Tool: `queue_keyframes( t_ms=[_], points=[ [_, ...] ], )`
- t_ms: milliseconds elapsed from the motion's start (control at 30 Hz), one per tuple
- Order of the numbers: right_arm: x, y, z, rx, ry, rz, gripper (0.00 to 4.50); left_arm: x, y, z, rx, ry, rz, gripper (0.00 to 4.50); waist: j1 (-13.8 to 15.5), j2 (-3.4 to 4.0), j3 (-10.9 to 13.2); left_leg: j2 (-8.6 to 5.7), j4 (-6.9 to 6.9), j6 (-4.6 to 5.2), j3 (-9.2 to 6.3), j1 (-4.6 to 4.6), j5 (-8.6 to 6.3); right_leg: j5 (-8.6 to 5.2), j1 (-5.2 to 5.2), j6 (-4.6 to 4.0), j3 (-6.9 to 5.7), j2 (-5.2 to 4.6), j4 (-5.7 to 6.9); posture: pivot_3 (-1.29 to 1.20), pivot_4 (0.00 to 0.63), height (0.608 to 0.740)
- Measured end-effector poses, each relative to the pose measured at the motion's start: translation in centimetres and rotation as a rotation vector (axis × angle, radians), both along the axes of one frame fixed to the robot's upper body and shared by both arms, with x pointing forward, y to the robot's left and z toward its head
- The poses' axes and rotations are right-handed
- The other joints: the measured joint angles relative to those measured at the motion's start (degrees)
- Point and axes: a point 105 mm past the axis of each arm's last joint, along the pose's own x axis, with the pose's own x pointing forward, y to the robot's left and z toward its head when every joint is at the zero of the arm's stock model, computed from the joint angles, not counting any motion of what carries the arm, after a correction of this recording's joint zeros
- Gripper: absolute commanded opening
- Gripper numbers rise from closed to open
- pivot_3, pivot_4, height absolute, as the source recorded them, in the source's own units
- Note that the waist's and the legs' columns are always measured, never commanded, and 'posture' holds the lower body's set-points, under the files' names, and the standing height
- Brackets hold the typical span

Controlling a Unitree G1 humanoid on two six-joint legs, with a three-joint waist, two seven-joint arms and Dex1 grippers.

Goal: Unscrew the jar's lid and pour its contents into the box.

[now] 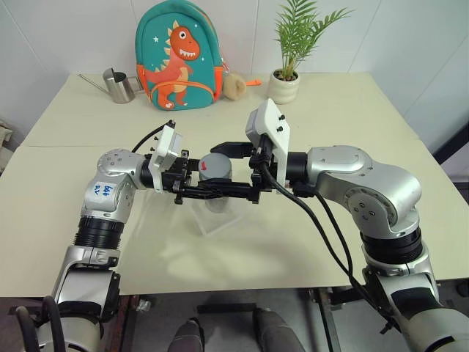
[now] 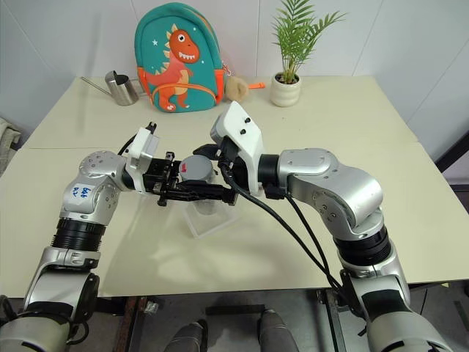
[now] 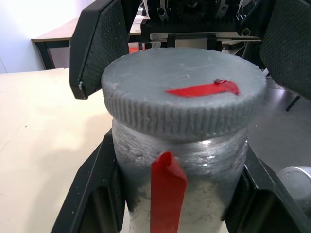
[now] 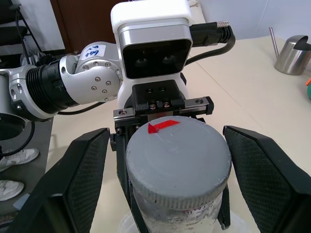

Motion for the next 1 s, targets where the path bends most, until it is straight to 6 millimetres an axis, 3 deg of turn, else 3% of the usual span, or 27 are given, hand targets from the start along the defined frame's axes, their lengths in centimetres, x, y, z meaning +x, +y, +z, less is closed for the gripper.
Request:
queue_keyframes(
  t_ms=[300,400,500,1000],
  points=[
    [0.11,-0.01,0.33,0.008,-0.015,0.000,3.90,0.00,-0.01,0.00,0.000,0.000,0.000,2.03,0.00,0.00,0.00,0.00,0.00,0.00,0.00,0.00,0.00,0.00,0.00,0.00,0.00,0.00,0.00,0.00,0.150,0.740],
    [0.23,-0.10,0.28,0.006,-0.010,-0.001,3.41,0.00,-0.01,0.00,0.000,0.000,0.000,2.03,0.01,0.00,0.00,0.00,0.00,0.00,0.00,0.00,0.00,0.00,0.00,0.00,0.00,0.00,0.00,0.00,0.150,0.740],
    [0.31,-0.18,0.23,0.003,-0.007,-0.003,2.55,0.00,-0.02,0.00,-0.001,0.000,0.000,2.03,0.00,0.00,0.00,0.00,0.00,0.00,0.00,0.00,0.00,0.00,0.00,0.00,0.00,0.00,0.00,0.00,0.150,0.740],
    [0.32,-0.18,0.23,0.003,-0.007,-0.003,2.55,0.00,-0.03,0.00,-0.001,0.000,-0.001,2.03,0.00,0.00,0.00,0.00,0.00,0.00,0.00,0.00,0.00,0.00,0.00,0.00,0.00,0.00,0.00,0.00,0.150,0.740]
  ],
)
